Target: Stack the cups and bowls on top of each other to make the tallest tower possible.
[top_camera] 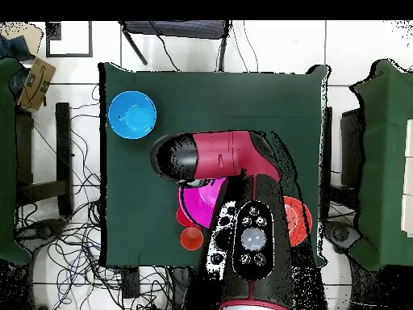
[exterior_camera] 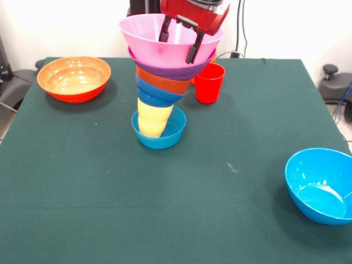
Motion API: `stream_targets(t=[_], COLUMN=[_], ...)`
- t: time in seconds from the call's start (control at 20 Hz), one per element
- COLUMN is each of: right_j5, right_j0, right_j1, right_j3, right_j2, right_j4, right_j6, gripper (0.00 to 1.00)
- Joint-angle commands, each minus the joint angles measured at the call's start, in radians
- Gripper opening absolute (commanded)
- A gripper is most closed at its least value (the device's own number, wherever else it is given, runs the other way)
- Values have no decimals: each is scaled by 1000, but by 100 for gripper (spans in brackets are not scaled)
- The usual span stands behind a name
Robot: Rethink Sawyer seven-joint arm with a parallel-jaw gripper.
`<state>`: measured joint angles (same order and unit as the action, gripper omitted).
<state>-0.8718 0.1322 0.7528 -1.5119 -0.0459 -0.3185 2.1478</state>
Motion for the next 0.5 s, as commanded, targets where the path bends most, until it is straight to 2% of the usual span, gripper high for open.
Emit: stream_targets(t=[0.05, 0.5], right_j5=[43, 41], right_j0=[-1, 5], right_j1=[-52, -61], right_j3=[-10, 0], right_j2=[61, 66], right_j4=[11, 10], right_j6=[47, 35], gripper=[100, 100])
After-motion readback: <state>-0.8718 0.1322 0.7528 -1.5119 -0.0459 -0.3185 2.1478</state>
